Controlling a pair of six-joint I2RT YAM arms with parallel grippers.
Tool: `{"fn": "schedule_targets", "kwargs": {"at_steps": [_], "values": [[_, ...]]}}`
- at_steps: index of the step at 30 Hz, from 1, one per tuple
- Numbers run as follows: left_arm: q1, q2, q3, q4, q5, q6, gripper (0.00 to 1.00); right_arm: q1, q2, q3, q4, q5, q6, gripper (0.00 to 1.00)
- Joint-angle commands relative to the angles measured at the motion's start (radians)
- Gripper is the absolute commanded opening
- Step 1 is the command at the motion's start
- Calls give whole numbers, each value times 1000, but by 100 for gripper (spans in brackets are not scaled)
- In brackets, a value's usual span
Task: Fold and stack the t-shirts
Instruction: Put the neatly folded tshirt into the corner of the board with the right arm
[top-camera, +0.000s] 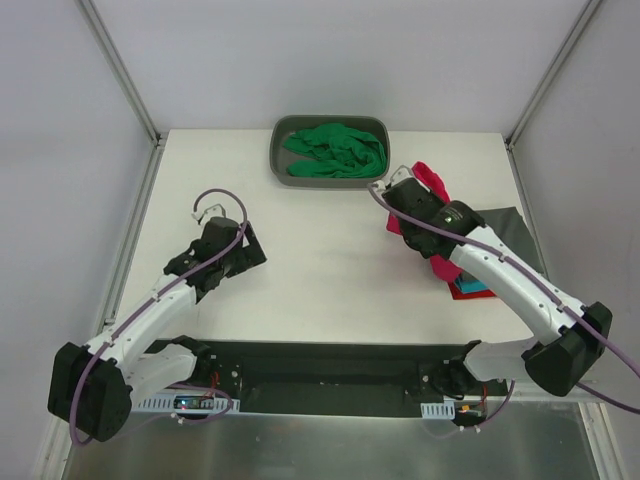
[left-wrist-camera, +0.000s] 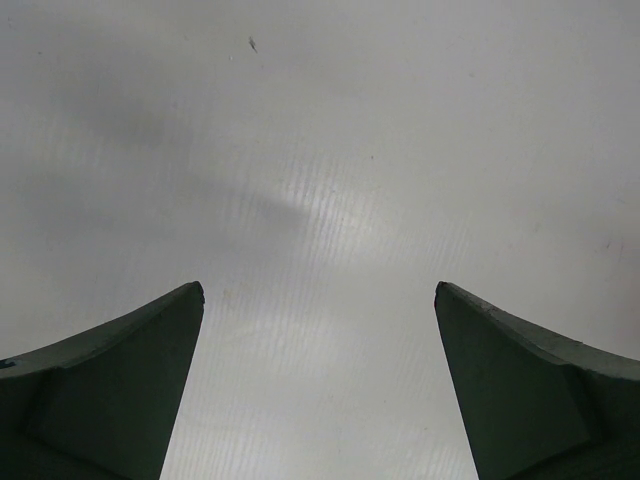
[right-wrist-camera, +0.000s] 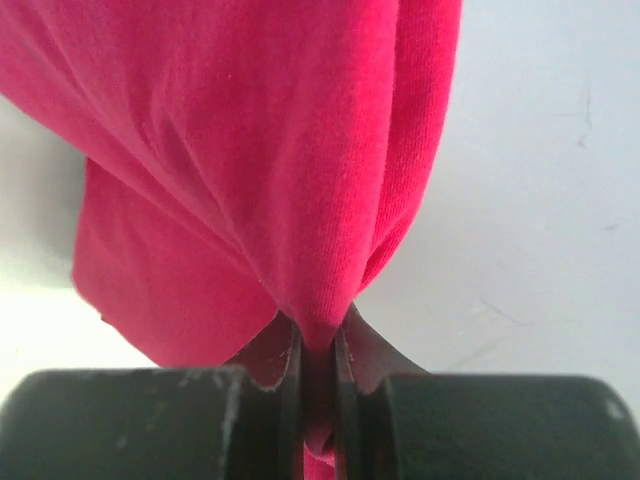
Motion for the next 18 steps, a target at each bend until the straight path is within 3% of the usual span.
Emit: {"fn": "schedule_targets", "kwargs": {"at_steps": [1,10,18], "values": [[14,-48,-2,-21,-51,5,99,-8,-35,103,-98,82,-58,1],[14,-42,-3,-23,-68,7,99,-106,-42,260,-220,-14,14,1],[16,-23,0,-23,-75,7,99,-288,7,251,-235,-123,73,1]]}}
